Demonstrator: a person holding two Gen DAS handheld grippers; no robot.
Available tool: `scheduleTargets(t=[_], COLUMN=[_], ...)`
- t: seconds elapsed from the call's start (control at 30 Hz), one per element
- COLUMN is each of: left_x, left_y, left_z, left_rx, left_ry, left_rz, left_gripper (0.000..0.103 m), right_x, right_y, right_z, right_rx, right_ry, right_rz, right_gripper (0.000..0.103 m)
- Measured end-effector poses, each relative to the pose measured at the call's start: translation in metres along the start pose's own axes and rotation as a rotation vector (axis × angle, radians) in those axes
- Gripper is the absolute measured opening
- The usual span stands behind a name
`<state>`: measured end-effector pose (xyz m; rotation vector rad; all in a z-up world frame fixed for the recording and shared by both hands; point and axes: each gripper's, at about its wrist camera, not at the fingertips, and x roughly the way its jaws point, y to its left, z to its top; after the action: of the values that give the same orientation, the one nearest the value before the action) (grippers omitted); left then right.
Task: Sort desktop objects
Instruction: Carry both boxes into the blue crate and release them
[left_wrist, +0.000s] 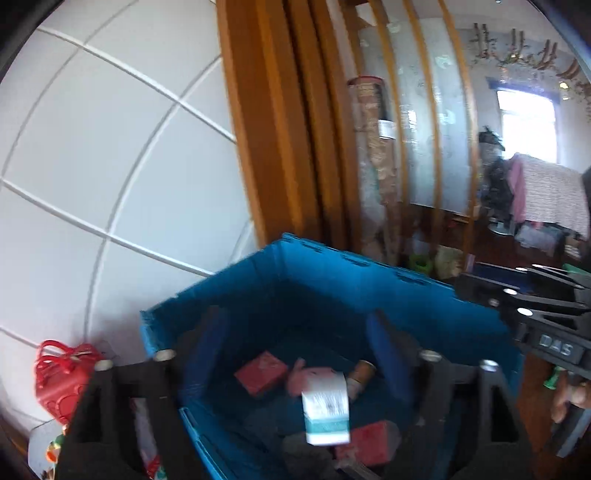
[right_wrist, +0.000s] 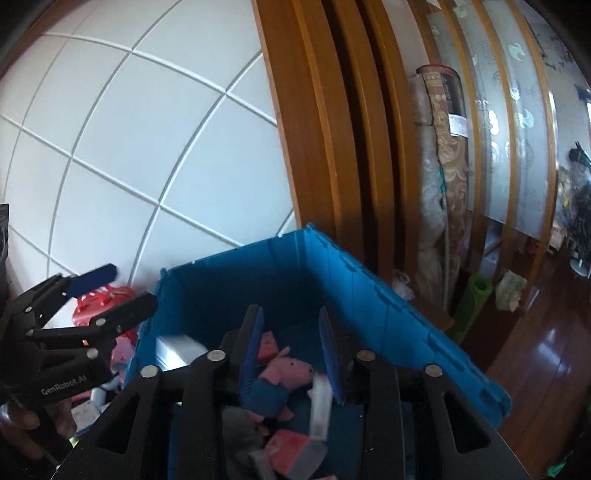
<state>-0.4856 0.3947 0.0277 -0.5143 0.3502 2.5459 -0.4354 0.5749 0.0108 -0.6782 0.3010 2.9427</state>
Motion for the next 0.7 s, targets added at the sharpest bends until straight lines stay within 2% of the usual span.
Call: scheduleTargets(t=[0.07,0.13,0.27,0.43,0.7], left_x=[0.000,-0.003,-0.022,-0.046,-0.113], left_y=[0.002,0.001,0.000,0.001,0.009], left_z=[-0.002,-0.002,-0.010,-0.022,-0.053], left_rx=[-0.014,-0.018,-0.025,-0.022,-0.011], left_ry=[-0.002,-0.009,-0.044,-0.084,-0.165], left_rz=[0.003,0.040,0.107,0.135,0.176], left_gripper=[0.085,0.085,0.085,0.085,0.086], right_x=[-0.001,-0.005,-0.015,-0.030,-0.080], right_y=[-0.004,-0.003,0.005,0.021,0.058], right_z=[-0.001,-0.004,-0.015,-0.027,-0.053], right_rx=[-0.007,-0.013,-0.051,-0.083,-0.110], right_ry=[-0.016,-0.038,-0.099,-0.143,-0.209], right_rz=[0.004,0.005,-0.038,-0.059,-0.083], right_gripper=[0.042,0.043,0.054,0.054,0.059])
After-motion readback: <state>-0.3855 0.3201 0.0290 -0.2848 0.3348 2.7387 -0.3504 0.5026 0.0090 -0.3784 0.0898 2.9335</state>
